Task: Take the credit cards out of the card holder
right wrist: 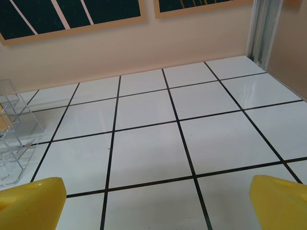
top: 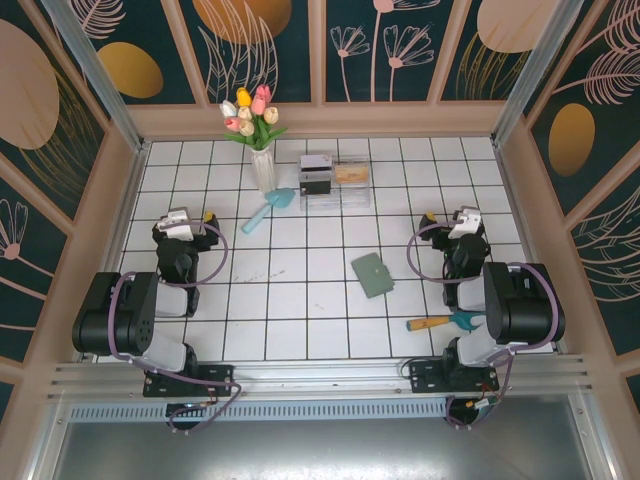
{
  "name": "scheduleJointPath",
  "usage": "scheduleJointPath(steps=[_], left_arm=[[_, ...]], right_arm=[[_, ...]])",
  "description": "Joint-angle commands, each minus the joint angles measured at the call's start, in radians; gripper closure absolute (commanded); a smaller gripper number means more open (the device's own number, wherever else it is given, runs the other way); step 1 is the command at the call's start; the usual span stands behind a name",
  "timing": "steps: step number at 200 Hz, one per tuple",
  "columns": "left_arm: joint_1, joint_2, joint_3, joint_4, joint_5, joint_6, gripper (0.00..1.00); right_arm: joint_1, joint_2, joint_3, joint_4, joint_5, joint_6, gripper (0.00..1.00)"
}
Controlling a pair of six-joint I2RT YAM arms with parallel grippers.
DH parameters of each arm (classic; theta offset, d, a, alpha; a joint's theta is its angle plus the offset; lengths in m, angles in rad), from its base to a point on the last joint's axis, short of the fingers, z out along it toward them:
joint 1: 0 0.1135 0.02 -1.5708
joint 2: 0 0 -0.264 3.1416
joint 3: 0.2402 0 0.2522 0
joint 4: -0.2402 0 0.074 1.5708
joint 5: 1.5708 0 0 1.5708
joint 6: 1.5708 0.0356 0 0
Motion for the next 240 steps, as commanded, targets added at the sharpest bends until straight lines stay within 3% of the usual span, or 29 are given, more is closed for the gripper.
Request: scheduleJointPath(steps=[1,52,71,104,133,166,181,202,217,240], left_arm=[[0.006,0.006,0.011,0.022,0.019,-0.002,0.01],[0.006,0.003,0.010,0.022,0.034,0.004,0.01],[0.006,-0.024,0.034,-0.038,0.038,0.004,0.01],[0.006,-0.163,0.096,-0.266,0.040,0.005,0.01],[0.006,-0.275,0.226,-0.578,0.008,-0.065,0.01],[0.006,-0.362,0.374,-0.845,0.013,-0.217,0.01],[0.006,-0.378,0.454,-1.000,0.002,-0.339,0.01],[0.006,-0.358,0.588,-1.203,0.051,-0.345,0.01],[0.006,-0.348,0.631,-1.254,0.071,-0.346,0.01],[0.006,-0.371,0.621,-1.229,0.073,-0.359,0.01]], right_arm=[[-0.008,0.009,0.008,0.017,-0.020,-0.017,0.01],[-0.008,0.007,0.006,0.021,-0.023,-0.017,0.01],[-0.005,-0.049,0.024,-0.051,-0.011,-0.019,0.01],[0.028,-0.215,0.114,-0.343,0.089,0.005,0.01],[0.044,-0.321,0.269,-0.722,0.200,0.188,0.01],[0.052,-0.335,0.476,-1.132,0.124,0.337,0.01],[0.053,-0.334,0.515,-1.210,0.025,0.406,0.01],[0.065,-0.318,0.543,-1.270,-0.141,0.521,0.01],[0.115,-0.295,0.564,-1.324,-0.180,0.550,0.01],[0.250,-0.268,0.588,-1.431,-0.108,0.580,0.01]])
